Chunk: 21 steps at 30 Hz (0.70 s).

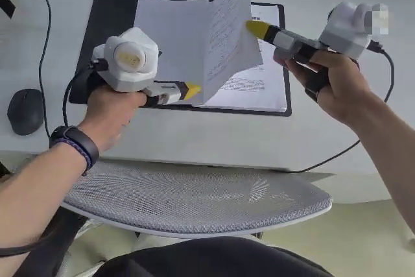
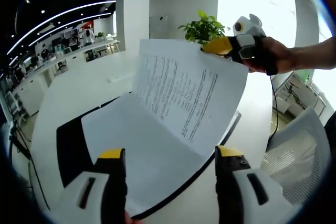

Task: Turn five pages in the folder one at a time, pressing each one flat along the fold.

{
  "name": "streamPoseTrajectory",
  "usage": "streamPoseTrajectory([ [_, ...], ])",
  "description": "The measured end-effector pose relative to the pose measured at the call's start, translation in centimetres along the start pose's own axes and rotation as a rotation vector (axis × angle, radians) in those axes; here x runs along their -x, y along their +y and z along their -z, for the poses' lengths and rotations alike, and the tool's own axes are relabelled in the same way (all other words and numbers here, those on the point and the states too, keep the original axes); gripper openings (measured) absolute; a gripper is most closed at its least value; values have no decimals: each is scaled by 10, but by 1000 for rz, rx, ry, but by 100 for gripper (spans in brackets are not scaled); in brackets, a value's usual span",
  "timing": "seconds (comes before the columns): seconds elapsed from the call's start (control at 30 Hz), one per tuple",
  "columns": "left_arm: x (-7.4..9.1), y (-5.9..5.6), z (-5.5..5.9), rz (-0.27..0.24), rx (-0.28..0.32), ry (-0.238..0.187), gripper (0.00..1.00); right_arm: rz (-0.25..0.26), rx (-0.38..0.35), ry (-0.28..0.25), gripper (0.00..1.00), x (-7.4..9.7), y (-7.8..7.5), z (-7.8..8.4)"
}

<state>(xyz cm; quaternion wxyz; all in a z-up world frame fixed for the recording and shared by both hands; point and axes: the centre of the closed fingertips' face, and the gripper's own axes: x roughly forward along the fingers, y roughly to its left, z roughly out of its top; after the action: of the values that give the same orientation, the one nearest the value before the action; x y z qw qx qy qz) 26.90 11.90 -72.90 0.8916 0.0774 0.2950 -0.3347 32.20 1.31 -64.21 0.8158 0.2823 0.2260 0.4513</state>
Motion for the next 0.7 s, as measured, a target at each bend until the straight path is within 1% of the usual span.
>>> streamPoseTrajectory([
  [0.07, 4, 4, 2, -7, 20, -4, 69, -12, 4, 6, 0, -6, 0, 1],
  [0.2, 16, 15, 8, -31, 35, -5, 70, -42, 11, 24, 0, -23, 10, 3],
  [0.3, 23, 20, 11, -39, 53, -9, 71, -64, 6, 38, 0, -36, 13, 6],
  [0.4, 31, 27, 15, -54, 57, -7, 71, -83, -4, 41, 0, -48, 17, 7],
  [0.53, 42, 36, 19, -74, 76, -10, 72, -107, 5, 70, 0, -67, 24, 13],
  [0.7, 54, 45, 19, -86, 84, -22, 73, -133, 2, 101, 0, -90, 31, 23],
])
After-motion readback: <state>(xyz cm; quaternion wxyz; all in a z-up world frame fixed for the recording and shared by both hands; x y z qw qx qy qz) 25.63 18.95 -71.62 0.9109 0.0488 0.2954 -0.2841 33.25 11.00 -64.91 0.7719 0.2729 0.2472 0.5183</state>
